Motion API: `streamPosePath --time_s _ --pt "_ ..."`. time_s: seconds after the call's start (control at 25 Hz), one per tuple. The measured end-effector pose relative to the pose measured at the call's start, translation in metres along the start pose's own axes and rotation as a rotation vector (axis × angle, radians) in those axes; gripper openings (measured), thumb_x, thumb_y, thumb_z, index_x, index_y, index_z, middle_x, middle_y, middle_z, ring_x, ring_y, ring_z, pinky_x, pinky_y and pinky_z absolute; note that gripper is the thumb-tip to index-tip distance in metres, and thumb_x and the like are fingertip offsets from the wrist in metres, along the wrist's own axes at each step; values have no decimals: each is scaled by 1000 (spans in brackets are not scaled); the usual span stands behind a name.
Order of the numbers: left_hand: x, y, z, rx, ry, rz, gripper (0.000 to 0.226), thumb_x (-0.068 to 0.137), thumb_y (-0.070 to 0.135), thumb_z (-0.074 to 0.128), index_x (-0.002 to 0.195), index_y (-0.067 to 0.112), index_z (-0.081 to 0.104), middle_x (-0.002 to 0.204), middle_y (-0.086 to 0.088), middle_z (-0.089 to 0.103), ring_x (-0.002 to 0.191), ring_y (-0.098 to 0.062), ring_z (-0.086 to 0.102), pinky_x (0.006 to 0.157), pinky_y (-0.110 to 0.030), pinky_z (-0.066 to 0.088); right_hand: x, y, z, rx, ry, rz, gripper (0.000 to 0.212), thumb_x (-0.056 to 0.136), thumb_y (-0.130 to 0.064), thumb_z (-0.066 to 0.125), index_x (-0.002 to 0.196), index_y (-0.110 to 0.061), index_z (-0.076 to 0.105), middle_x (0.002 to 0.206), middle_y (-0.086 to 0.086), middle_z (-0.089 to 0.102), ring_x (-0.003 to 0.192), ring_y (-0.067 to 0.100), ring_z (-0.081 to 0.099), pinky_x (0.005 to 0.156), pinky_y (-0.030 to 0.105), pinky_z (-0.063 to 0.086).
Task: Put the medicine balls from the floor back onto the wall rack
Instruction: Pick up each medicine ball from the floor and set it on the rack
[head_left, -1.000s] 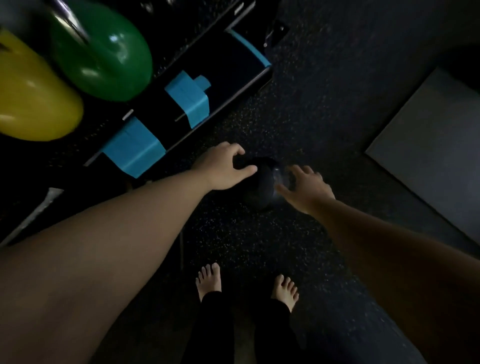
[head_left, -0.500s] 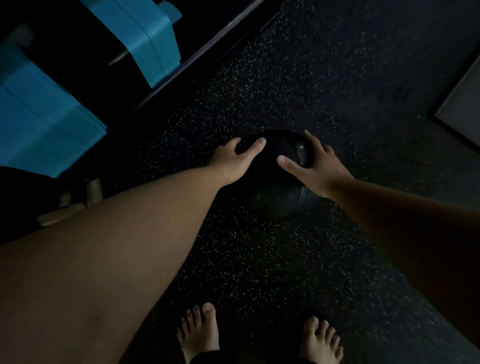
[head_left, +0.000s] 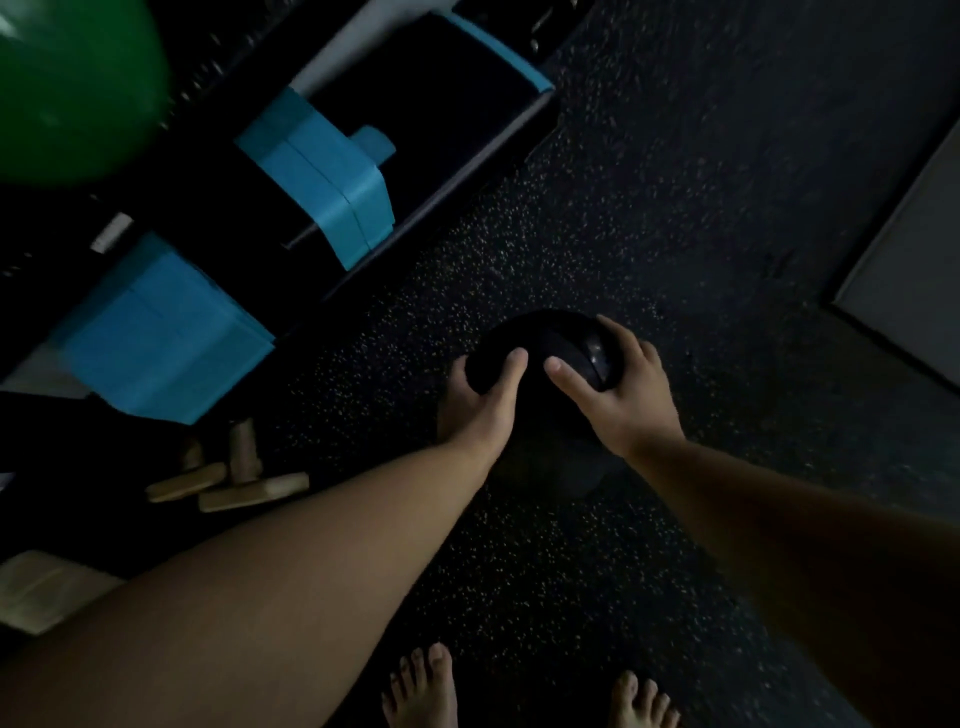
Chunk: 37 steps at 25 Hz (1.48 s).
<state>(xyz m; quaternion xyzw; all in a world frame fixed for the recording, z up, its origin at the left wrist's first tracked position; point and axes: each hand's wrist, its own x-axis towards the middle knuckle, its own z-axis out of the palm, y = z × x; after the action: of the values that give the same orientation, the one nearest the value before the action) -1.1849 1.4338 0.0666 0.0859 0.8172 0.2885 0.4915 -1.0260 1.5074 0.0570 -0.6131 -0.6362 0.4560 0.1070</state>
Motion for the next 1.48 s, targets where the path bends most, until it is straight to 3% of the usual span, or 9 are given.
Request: streamPosePath --time_s 0.36,0.52,0.72,0.8,0.96,1.08,1.2,1.36,1.48 --pt "-186 205 -145 -158 166 195 101 82 88 54 166 40 24 171 -9 34 148 -40 43 111 -52 42 -58 -294 -160 -29 -1 -374 107 60 -97 61 151 -44 41 148 -2 43 139 28 43 108 52 48" --pt "-310 318 -230 -293 246 408 89 82 81 60 156 34 44 154 -4 58 134 -32 59 108 -43 49 -119 -449 -250 9 80 -541 107 58 -98 60 148 -44 45 146 0 45 136 31 46 107 52 49" --pt "-465 419 -341 -367 410 610 82 91 72 62 155 23 48 151 -11 61 137 -34 58 95 -28 42 -218 -626 -331 80 193 -782 101 59 -95 61 144 -43 50 139 5 51 130 34 52 106 50 50" --pt "-521 439 -387 -373 490 680 81 88 75 62 151 26 51 146 -8 65 134 -32 61 91 -25 41 -259 -683 -347 116 201 -868 100 59 -95 61 144 -43 50 139 7 52 130 35 52 108 46 47" --pt "-635 450 -477 -417 645 717 102 63 93 49 144 32 53 135 -7 67 115 -34 67 98 -42 55 -348 -787 -357 168 129 -1013 94 64 -92 62 144 -45 46 139 4 52 129 31 52 99 35 40" --pt "-699 447 -534 -450 787 740 104 54 96 46 136 33 59 120 -1 69 89 -22 65 78 -31 51 -405 -845 -349 227 61 -1099 99 62 -93 60 146 -42 48 138 7 52 129 34 54 106 44 47" --pt "-750 434 -583 -434 894 765 102 53 95 47 135 35 60 117 0 67 95 -26 63 85 -35 50 -457 -886 -336 283 -33 -1174 102 62 -91 62 149 -40 45 141 6 46 131 36 50 107 48 49" --pt "-782 423 -636 -432 996 779 103 53 96 46 137 38 57 108 4 57 88 -25 57 78 -34 45 -497 -934 -315 295 -99 -1247 101 65 -91 62 150 -42 40 139 4 45 130 36 50 105 48 48" --pt "-782 425 -673 -429 1021 787 101 56 95 48 137 36 58 113 3 61 100 -30 66 86 -38 55 -509 -966 -295 322 -126 -1245 103 64 -90 62 152 -44 36 146 6 43 135 37 47 108 54 47"
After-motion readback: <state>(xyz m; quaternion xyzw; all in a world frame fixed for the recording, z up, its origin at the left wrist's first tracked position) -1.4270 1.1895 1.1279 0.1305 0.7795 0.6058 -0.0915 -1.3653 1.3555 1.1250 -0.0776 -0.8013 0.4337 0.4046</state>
